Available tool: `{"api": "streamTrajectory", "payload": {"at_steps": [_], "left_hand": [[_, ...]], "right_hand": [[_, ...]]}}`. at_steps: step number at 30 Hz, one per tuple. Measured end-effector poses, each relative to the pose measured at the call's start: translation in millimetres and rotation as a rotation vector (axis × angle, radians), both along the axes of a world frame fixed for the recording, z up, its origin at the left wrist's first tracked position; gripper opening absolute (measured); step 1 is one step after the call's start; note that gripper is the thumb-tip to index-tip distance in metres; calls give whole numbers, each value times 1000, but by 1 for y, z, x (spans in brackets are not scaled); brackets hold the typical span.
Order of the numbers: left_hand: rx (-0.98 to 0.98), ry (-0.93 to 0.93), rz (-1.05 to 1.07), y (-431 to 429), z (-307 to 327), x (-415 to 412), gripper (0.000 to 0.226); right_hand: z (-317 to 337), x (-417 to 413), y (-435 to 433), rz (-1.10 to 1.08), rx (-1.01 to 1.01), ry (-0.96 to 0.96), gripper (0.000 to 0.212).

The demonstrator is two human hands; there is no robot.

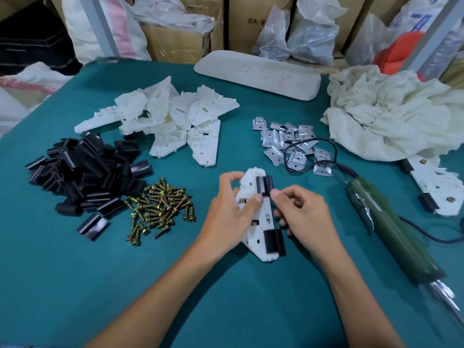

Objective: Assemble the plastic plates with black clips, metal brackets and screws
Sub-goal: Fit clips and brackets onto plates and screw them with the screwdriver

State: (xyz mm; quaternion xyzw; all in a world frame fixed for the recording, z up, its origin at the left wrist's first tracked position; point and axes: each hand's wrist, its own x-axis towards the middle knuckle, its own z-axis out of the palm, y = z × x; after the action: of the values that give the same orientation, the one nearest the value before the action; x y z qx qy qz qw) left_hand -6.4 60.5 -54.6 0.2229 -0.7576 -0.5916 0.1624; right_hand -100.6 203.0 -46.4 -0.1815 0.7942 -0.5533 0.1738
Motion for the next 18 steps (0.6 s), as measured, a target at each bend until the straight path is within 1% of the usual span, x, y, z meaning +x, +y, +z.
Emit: {"api": "streamTrajectory", "payload": {"at_steps": [2,5,6,8,10,12,15,18], "left_hand": [[-141,-58,-23,7,3,2,34],[-374,-138,13,3,4,2,32],[-428,-148,33,-2,5,0,34],[-481,-104,39,-16,15,-12,31],[-606,-72,-44,-33,29,-38,27],[-815,-106,-188,-48,41,-74,36],[-1090,-229,-394,-56,51,-125,55],[-1245,-344,-523,-56,52,-153,61]], "right_hand": [[-1,-2,2,-66,6,6,38],[-4,-7,6,-144,29,58,43],[-5,-10,7,-167,36,71,43],[-6,-13,6,-198,13,60,44],[-7,-15,4,-214,-10,43,44],[-9,-16,4,-224,-31,21,42],[-9,-17,5,-230,-51,-8,41],[-9,-18,6,-227,-49,-8,40]]}}
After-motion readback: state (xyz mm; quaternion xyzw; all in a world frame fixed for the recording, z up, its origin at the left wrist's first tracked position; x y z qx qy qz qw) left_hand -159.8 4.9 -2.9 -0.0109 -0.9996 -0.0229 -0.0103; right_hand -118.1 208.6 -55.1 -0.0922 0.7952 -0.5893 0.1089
